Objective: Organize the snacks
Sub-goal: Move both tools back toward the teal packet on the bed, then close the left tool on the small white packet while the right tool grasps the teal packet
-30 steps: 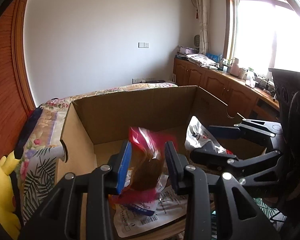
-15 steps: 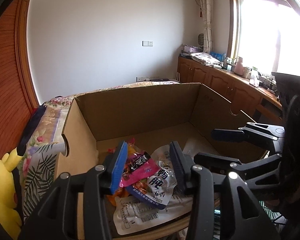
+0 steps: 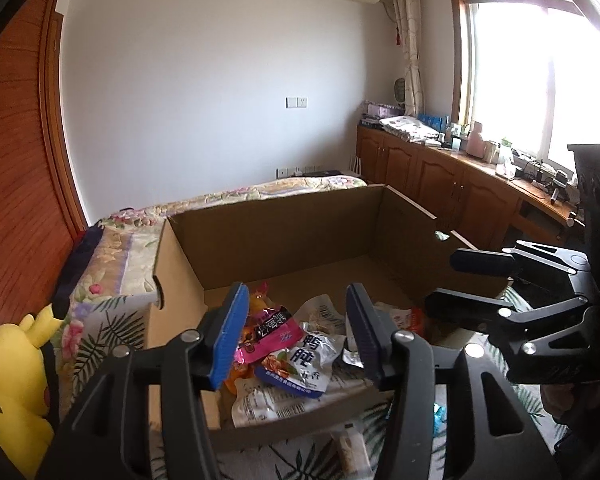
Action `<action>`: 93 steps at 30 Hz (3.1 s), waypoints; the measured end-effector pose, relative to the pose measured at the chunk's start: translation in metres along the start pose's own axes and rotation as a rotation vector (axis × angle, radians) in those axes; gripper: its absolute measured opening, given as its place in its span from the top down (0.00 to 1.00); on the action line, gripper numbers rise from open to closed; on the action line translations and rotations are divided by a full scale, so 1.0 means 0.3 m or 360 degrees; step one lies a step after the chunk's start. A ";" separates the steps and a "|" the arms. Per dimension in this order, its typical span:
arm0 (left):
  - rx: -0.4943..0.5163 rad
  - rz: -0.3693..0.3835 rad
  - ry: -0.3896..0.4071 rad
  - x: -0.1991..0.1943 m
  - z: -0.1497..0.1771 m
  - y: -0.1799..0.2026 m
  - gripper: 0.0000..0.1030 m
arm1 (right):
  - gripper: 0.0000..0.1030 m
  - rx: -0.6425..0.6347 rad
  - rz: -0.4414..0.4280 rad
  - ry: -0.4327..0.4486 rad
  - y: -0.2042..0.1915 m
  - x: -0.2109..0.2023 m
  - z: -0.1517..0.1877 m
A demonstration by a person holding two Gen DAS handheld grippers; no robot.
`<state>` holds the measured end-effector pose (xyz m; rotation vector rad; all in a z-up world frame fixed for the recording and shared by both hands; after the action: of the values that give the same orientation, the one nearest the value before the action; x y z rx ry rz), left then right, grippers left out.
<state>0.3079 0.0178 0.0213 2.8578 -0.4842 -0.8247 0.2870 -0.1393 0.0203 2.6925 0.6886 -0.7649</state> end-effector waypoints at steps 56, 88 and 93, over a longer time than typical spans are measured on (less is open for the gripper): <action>0.0020 -0.0033 -0.0498 0.124 0.431 0.056 0.82 | 0.50 0.0036 -0.0106 -0.0232 -0.128 0.012 0.373; -0.0068 0.0037 -0.0403 -0.088 0.463 0.010 0.81 | 0.74 -0.0036 -0.0043 -0.0489 -0.149 0.168 0.357; -0.0062 0.0040 -0.0390 -0.113 0.461 0.030 0.81 | 0.74 0.0000 -0.0048 -0.0441 -0.142 0.113 0.369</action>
<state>0.2040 0.0163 -0.0767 2.7226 -0.5233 -1.1729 0.2437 -0.1306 -0.0949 2.5110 0.6599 -1.1175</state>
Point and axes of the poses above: each gripper's, at about its wrist camera, not at the fingertips, and x roughly the way its jaws point, y to its right, z to its underside, the point moved 2 cm from there along x, roughly the way its jaws point, and after that the axes turned 11 degrees about -x, right-handed, at the moved point
